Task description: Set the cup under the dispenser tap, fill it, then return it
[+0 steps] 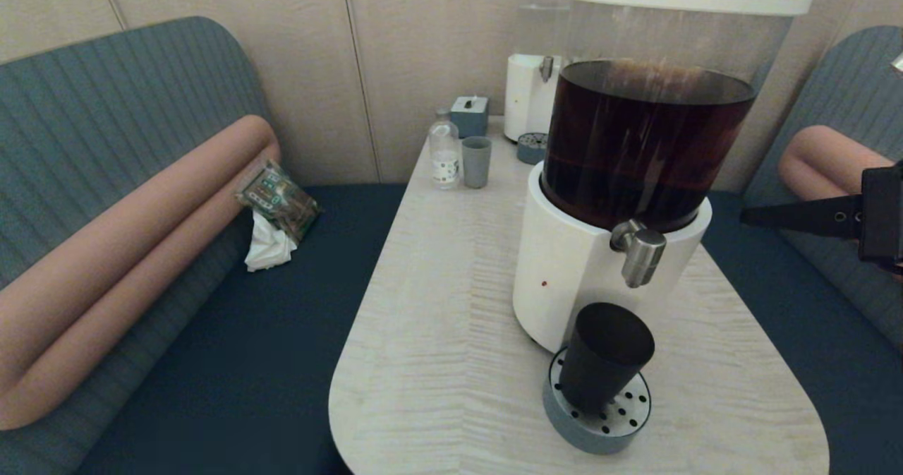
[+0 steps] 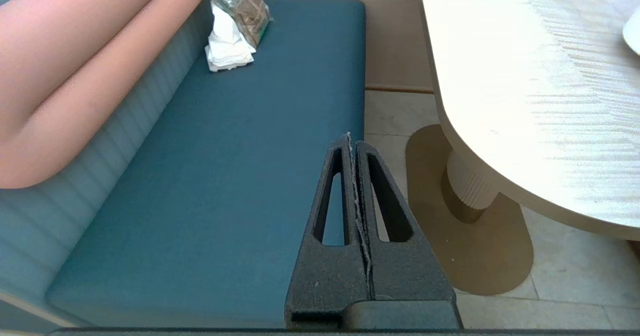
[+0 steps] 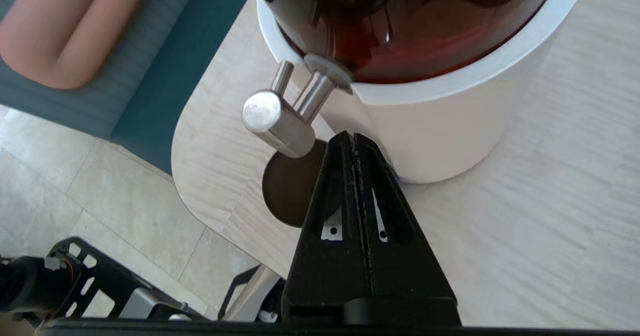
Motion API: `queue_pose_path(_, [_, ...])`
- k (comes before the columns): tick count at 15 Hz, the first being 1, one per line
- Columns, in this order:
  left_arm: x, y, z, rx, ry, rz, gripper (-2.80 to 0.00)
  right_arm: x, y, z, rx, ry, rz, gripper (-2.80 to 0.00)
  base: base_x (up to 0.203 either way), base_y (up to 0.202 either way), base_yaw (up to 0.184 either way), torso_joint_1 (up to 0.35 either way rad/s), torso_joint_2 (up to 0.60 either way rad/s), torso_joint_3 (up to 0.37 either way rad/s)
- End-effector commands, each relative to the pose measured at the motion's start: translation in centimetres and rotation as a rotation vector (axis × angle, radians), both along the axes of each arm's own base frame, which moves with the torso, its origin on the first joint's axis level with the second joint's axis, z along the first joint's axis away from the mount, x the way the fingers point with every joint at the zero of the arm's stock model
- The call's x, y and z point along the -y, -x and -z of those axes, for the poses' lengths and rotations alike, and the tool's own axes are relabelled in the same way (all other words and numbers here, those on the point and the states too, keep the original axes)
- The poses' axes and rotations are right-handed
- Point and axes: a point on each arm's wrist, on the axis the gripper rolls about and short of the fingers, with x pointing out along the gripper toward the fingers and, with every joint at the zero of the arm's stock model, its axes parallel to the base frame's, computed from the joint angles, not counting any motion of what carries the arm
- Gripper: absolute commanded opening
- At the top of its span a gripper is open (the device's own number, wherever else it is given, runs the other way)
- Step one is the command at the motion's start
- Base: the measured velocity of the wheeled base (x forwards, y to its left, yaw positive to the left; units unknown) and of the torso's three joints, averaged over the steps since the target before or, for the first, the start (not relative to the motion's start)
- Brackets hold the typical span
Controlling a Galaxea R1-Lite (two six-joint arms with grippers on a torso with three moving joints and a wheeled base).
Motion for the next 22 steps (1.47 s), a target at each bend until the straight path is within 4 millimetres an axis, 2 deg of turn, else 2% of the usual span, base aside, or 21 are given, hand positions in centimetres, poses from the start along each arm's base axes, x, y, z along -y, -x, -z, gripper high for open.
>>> queue_pose_path(1, [0.0, 0.0, 0.0, -0.002, 0.000, -0.001, -2.80, -0.2, -0.3, 0.4, -0.022, 0.002, -0.015, -2.80, 0.000, 0.000, 0.000, 0.000, 0.00, 0.000])
queue_pose_path(5, [0.0, 0.0, 0.0, -0.002, 0.000, 0.000, -2.80, -1.6, -1.1, 0.8, -0.043, 0.012, -0.060, -2.80, 0.000, 0.000, 0.000, 0.000, 0.00, 0.000])
queue_pose_path(8, [0.0, 0.0, 0.0, -0.003, 0.000, 0.000, -2.80, -2.6, -2.6, 1.2, -0.026, 0.013, -0.067, -2.80, 0.000, 0.000, 0.000, 0.000, 0.00, 0.000])
queue_pose_path(22, [0.0, 0.0, 0.0, 0.000, 0.000, 0.000, -2.80, -3.8, -4.3, 2.4, -0.027, 0.045, -0.094, -2.80, 0.000, 0.000, 0.000, 0.000, 0.00, 0.000])
